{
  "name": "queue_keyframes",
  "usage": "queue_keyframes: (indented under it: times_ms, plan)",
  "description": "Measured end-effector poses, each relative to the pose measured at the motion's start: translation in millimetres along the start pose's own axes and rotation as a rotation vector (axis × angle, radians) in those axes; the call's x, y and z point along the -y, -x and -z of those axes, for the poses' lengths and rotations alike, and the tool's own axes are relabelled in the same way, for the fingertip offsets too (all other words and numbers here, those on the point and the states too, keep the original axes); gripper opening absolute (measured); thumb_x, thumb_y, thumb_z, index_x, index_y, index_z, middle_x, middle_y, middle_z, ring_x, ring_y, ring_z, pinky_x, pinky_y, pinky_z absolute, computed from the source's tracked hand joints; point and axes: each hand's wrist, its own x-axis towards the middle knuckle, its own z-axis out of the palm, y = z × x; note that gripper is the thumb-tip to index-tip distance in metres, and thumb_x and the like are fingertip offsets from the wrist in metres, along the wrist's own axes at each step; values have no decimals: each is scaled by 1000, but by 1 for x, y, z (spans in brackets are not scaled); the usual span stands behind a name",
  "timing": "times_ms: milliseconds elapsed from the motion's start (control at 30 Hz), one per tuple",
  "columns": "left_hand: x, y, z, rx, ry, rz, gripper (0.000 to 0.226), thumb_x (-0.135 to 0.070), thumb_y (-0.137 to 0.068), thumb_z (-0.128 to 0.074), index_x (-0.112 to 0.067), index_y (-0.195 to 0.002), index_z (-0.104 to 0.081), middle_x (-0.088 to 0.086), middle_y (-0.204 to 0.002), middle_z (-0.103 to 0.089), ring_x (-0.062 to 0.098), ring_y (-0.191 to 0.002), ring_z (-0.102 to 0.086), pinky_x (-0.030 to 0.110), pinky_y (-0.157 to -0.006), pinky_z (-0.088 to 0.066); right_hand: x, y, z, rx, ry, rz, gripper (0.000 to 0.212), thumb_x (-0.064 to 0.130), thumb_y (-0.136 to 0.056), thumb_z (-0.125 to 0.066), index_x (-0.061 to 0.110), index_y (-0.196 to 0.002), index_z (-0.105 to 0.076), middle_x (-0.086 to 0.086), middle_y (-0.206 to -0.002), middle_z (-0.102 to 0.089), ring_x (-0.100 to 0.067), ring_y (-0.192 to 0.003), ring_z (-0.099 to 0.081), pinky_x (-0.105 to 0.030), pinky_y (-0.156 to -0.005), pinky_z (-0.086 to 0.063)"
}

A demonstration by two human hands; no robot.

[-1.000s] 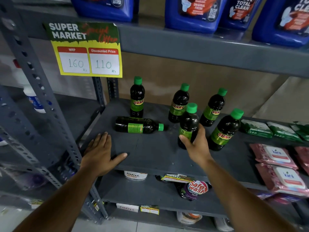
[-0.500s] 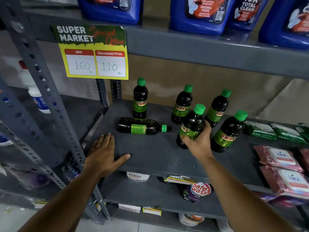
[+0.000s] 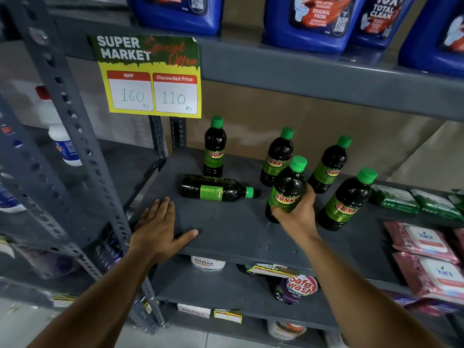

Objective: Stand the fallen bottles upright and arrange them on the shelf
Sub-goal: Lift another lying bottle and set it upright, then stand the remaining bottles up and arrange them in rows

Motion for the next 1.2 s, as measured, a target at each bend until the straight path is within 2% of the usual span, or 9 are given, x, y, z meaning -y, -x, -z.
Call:
queue_keyframes:
  times_ms: [67,133,267,467,533,733,933,1033,1200]
  plan:
    - [-1,0,0,-4,-8,6,128,-94,-56,4,-9,-152,0,6,-163,5,20,-148,9,40,-120,0,0,12,-6,-193,173,155,105,49,-60,-77,12,-143,-25,-16,-138,-42,-31,-131,-38,-47,-108,-32]
    - [-1,-1,-1,-10,-24,12,127,-94,-57,3,-9,-152,-1,6,-163,3,21,-148,7,40,-120,-1,5,25,-14,-348,344,421,89,56,-64,-69,7,-132,-39,-19,-130,-41,-31,-123,-35,-40,-100,-27]
    - [2,-3,-4,-20,-7,8,120,-89,-63,7,-9,-152,-3,6,-163,0,21,-148,5,40,-120,-2,25,39,-47,71,459,817,56,38,-73,-71,17,-122,-56,-5,-122,-50,-24,-113,-49,-40,-97,-36]
    - [4,-4,-10,-58,2,8,110,-78,-69,17,-9,-152,-6,7,-163,-5,21,-148,1,39,-120,-3,57,-2,-88,464,891,421,91,3,-81,-59,17,-154,-7,-23,-159,-15,-40,-148,-12,-47,-119,-18]
    - [4,-5,-10,-57,-3,14,107,-77,-71,15,-9,-152,-5,8,-163,-4,21,-148,2,39,-120,-3,61,-14,-90,540,1006,370,95,1,-81,-59,18,-154,-1,-27,-154,-25,-45,-142,-24,-51,-114,-28]
    - [4,-6,-11,-72,-1,11,95,-73,-81,0,-9,-151,-8,9,-162,-7,23,-148,-1,41,-120,-5,76,-24,-83,645,1008,379,68,-1,-80,-55,18,-141,-31,-18,-123,-62,-40,-110,-62,-46,-85,-54]
    - [2,-5,-9,-56,-39,8,96,-74,-81,-6,-8,-151,-4,9,-163,-2,22,-148,2,41,-121,-5,133,-41,-48,666,915,453,45,8,-84,-62,22,-127,-57,-11,-121,-63,-34,-110,-60,-38,-90,-51]
    - [2,-5,-9,-57,-42,9,97,-71,-79,-3,-6,-151,-6,10,-162,-4,23,-148,0,42,-121,-7,170,-49,-45,599,827,520,37,16,-89,-65,20,-125,-61,-11,-131,-57,-31,-117,-55,-23,-86,-39]
    - [1,-3,-9,-69,-33,3,98,-72,-80,-3,-5,-151,-8,11,-162,-7,24,-148,-3,42,-121,-8,191,-36,-63,615,740,582,39,10,-90,-59,20,-128,-60,-9,-135,-56,-29,-119,-53,-22,-88,-39]
